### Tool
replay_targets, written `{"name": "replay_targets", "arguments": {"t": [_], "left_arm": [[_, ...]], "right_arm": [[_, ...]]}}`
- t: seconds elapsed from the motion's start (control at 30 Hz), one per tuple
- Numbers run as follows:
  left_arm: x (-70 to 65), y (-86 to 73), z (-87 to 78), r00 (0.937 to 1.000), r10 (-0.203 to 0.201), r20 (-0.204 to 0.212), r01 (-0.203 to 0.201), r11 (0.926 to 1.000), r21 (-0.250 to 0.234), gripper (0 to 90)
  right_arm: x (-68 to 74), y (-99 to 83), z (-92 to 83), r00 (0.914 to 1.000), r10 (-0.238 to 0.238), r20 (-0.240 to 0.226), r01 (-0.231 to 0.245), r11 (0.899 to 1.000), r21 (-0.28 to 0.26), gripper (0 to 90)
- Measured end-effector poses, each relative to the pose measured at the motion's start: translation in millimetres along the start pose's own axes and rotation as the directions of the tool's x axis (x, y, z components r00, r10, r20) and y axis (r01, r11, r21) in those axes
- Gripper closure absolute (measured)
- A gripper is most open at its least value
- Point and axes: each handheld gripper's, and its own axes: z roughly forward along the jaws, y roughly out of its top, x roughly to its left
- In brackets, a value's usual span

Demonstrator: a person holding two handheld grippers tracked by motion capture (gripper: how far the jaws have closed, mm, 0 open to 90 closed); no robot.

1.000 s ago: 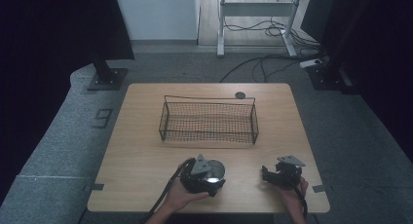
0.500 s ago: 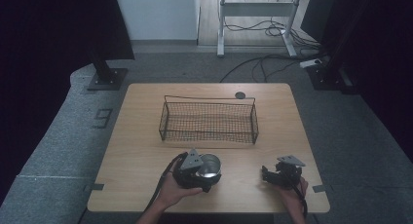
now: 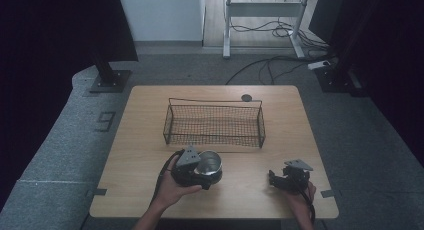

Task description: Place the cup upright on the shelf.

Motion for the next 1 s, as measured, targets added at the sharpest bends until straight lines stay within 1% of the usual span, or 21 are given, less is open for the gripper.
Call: {"name": "replay_targets", "arguments": {"t": [0.13,0.37,0.73,1.0], "left_arm": [[4.3,1.3,-3.4,0.9999,-0.003,-0.013,0.003,1.0000,-0.002,15.1],[12.0,10.7,-11.0,0.9998,-0.010,-0.016,0.009,0.9997,-0.020,15.1],[15.8,19.9,-14.2,0.9994,0.002,-0.033,-0.003,0.9997,-0.022,15.1],[22.1,22.4,-15.6,0.9994,-0.007,-0.034,0.006,0.9996,-0.029,15.2]], "right_arm": [[0.1,0.1,0.3,1.0000,0.001,0.000,-0.001,1.000,-0.002,10.1],[0.3,0.3,0.4,1.0000,0.002,0.002,-0.002,1.000,0.000,10.2],[0.2,0.4,0.5,1.0000,0.002,0.001,-0.002,1.000,0.000,10.2],[0.3,0.5,0.6,1.0000,0.002,0.001,-0.002,1.000,0.000,10.3]]}}
